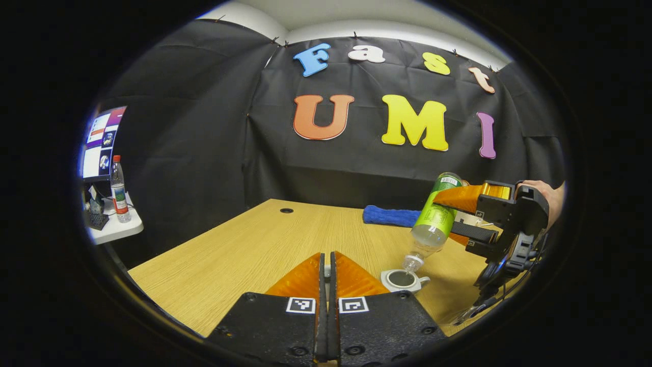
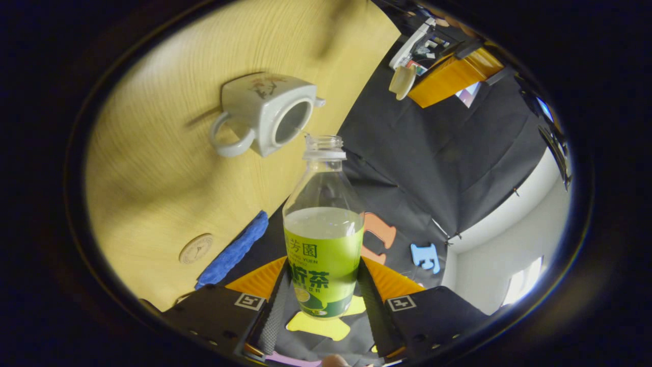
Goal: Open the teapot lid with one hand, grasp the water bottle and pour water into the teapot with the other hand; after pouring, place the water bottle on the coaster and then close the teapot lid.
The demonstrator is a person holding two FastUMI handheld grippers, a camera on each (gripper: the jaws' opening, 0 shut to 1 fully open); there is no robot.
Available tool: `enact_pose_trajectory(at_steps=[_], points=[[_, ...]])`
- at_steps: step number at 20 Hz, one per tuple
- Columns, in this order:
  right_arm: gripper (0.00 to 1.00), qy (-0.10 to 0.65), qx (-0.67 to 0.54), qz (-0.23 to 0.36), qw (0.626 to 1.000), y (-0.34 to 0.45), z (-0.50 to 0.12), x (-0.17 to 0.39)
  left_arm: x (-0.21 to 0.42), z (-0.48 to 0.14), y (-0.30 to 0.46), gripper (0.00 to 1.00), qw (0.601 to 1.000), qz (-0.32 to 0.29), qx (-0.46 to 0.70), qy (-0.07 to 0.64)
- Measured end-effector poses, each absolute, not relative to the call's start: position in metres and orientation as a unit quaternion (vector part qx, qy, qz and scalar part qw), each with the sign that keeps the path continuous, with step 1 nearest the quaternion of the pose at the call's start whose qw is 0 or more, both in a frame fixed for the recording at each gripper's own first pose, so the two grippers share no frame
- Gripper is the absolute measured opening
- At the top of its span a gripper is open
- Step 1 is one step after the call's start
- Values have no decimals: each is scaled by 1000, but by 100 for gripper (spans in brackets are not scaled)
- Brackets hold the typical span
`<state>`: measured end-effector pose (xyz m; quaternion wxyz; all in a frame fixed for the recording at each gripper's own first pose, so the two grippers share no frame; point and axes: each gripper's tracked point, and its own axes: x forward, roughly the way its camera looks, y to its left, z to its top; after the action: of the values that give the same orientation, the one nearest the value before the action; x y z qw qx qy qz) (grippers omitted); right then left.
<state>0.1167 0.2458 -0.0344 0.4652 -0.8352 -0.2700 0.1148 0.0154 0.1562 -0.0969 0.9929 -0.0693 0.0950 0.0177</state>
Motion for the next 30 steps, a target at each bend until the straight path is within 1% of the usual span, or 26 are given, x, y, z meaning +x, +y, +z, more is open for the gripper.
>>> enact_pose_trajectory(at_steps=[4,6,8,10,11,13,15,16,17,18,21,23,26,28,30], points=[[72,-270,-832,116,471,245,-34,117,16,-96,158,2,993,20,-71,93],[73,-256,-826,125,487,242,-36,123,16,-96,161,3,993,24,-74,93],[72,-243,-819,131,502,240,-41,123,14,-96,163,2,992,28,-79,92],[73,-233,-806,141,526,239,-45,125,15,-97,165,2,992,31,-86,91],[72,-223,-795,150,544,239,-48,125,15,-98,166,2,992,32,-86,91],[74,-196,-767,170,587,236,-55,124,15,-97,167,3,992,33,-85,91],[71,-171,-730,185,635,233,-59,119,16,-96,166,2,992,32,-84,90],[73,-160,-711,190,658,231,-59,117,15,-96,165,3,992,31,-84,89],[72,-151,-690,196,680,230,-58,114,15,-95,164,3,992,30,-83,89],[74,-142,-669,203,701,229,-58,112,15,-94,164,3,992,30,-81,88],[72,-101,-596,222,765,222,-61,115,16,-92,158,3,993,27,-76,87],[74,-57,-527,242,812,224,-70,112,16,-90,153,3,993,22,-73,86],[74,-4,-404,262,876,219,-73,105,18,-88,145,3,994,16,-69,85],[74,23,-320,259,911,215,-69,108,19,-88,140,3,994,12,-67,84],[73,41,-238,251,937,209,-57,115,20,-89,135,3,994,7,-66,86]])
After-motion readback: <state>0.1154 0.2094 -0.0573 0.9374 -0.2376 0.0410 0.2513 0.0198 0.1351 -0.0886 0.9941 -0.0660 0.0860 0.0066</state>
